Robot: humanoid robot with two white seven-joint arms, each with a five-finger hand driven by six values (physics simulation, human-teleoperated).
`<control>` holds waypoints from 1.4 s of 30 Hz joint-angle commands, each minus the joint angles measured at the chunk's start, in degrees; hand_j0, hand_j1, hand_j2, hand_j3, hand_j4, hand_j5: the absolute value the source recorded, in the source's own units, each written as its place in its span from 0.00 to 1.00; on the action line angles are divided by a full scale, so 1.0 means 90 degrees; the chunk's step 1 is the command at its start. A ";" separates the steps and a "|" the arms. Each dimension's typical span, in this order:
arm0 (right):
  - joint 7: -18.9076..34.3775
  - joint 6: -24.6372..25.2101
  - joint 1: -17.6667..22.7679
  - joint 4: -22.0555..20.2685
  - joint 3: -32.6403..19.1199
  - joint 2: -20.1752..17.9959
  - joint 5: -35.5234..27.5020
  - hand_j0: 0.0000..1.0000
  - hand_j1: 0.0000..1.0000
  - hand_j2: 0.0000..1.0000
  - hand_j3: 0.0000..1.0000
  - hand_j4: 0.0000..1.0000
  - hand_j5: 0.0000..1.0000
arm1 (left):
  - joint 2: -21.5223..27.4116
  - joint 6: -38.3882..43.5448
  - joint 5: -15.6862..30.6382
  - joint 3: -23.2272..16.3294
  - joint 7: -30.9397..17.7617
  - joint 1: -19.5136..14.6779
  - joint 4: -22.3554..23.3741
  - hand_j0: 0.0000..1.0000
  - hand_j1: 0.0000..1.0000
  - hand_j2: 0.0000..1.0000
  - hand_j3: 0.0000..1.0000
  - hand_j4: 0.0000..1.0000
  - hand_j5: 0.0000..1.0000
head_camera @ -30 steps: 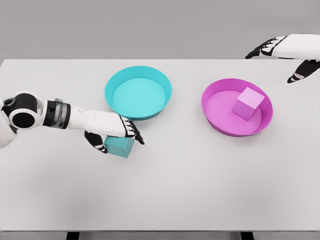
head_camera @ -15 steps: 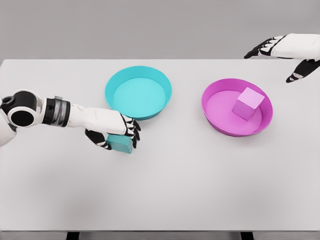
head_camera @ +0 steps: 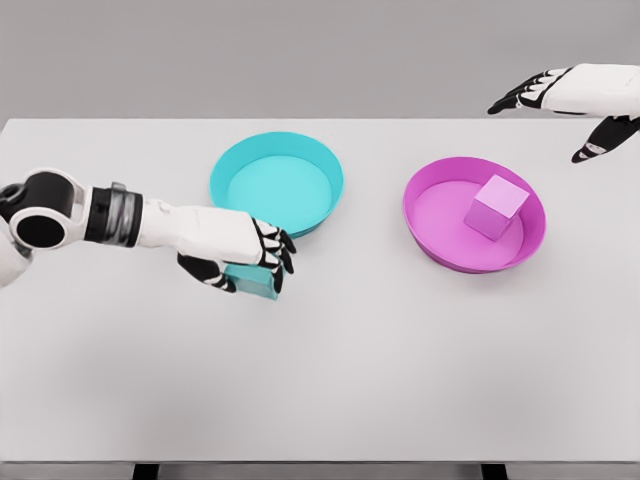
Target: Place the blocks in the corresponding plates according to their colors
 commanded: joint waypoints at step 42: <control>-0.0003 0.0017 0.0049 0.0010 -0.0281 -0.0063 -0.0045 1.00 1.00 1.00 1.00 1.00 1.00 | -0.1700 0.0018 0.0025 0.1091 0.0003 -0.0215 0.2756 0.62 0.62 0.62 0.62 0.62 0.62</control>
